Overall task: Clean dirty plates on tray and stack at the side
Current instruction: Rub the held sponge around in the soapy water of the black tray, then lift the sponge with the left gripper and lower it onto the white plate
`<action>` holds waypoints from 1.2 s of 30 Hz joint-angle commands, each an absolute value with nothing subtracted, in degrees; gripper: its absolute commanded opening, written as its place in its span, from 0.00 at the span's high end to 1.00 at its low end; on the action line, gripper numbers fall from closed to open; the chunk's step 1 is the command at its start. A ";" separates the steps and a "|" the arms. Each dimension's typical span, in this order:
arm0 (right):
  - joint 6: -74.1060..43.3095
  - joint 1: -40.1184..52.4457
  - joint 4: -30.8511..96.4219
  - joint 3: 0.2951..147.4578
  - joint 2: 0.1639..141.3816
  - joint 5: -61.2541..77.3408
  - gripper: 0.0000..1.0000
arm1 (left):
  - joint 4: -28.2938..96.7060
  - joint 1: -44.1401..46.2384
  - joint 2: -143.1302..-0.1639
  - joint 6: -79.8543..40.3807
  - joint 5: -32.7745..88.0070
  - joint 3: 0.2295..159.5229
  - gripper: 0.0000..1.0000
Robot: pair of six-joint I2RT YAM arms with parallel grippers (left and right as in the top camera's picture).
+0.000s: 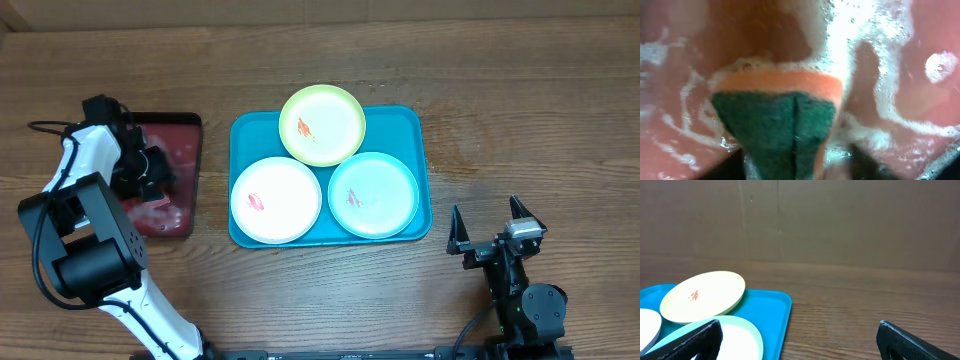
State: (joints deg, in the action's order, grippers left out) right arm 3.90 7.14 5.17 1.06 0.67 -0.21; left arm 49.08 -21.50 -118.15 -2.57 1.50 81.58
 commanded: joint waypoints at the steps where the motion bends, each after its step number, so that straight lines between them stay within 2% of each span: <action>1: 4.14 7.01 4.82 0.47 0.16 0.05 0.00 | 48.73 -21.74 -118.76 -1.87 1.13 81.56 0.93; 2: 4.14 7.01 4.82 0.47 0.16 0.03 0.00 | 48.71 -21.74 -118.74 -1.85 0.34 81.71 0.96; 9: 4.14 7.01 4.82 0.47 0.16 0.03 0.00 | 55.66 -21.71 -117.58 -1.93 -1.06 89.78 0.96; 16: 4.14 7.01 4.82 0.47 0.16 0.03 0.00 | 71.88 -21.67 -116.31 -1.91 15.27 112.18 0.96; 19: 4.14 7.01 4.82 0.47 0.16 0.03 0.00 | 72.40 -21.56 -116.36 -1.87 13.63 112.55 0.96; 23: 4.14 7.01 4.82 0.47 0.16 0.03 0.00 | 70.11 -21.19 -116.57 -1.87 9.67 104.31 0.96; 28: 4.14 7.01 4.82 0.47 0.16 0.03 0.00 | 67.83 -21.21 -116.57 -1.96 11.70 96.29 0.96; 36: 4.14 7.01 4.82 0.47 0.16 0.03 0.00 | 81.32 -21.32 -113.71 -4.27 16.03 118.19 0.96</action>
